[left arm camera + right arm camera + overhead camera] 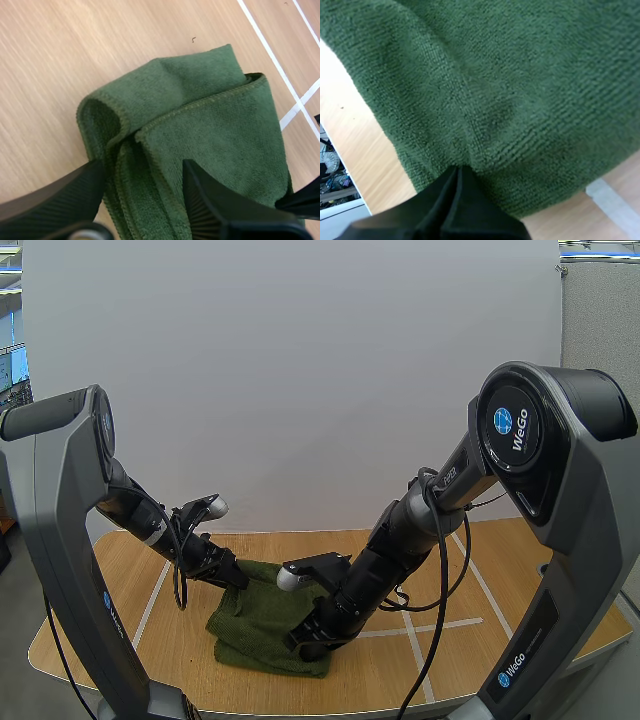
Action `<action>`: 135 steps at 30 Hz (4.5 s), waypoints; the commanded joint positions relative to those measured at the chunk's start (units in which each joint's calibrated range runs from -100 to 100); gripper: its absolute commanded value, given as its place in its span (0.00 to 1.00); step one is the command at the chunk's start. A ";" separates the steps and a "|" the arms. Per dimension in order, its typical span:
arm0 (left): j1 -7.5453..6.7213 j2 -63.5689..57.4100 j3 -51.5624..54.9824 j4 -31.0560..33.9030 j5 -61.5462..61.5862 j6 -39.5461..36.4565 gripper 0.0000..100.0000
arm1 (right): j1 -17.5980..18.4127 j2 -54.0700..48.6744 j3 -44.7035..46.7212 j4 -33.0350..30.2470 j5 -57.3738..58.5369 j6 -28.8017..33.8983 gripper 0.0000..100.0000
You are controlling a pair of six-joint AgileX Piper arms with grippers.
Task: Fold the towel
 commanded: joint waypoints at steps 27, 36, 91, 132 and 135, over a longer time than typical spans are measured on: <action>-2.95 -1.15 -0.62 1.61 2.14 0.11 0.77 | 0.14 0.50 0.70 0.28 -0.10 -2.07 0.00; -2.95 2.51 -0.48 1.73 -2.94 0.11 0.77 | 0.14 0.50 0.70 0.28 -0.10 -2.07 0.00; -2.88 -12.13 -8.89 -0.79 9.11 -0.96 0.62 | 0.03 -11.88 -2.03 -6.44 3.97 3.87 0.00; -6.17 3.94 -0.01 1.97 0.06 3.50 0.00 | 0.03 4.92 -8.00 -4.02 -22.34 0.51 0.00; -7.14 3.94 -0.79 1.14 -2.56 3.50 0.00 | -0.03 4.92 -8.02 -4.93 -25.49 0.65 0.00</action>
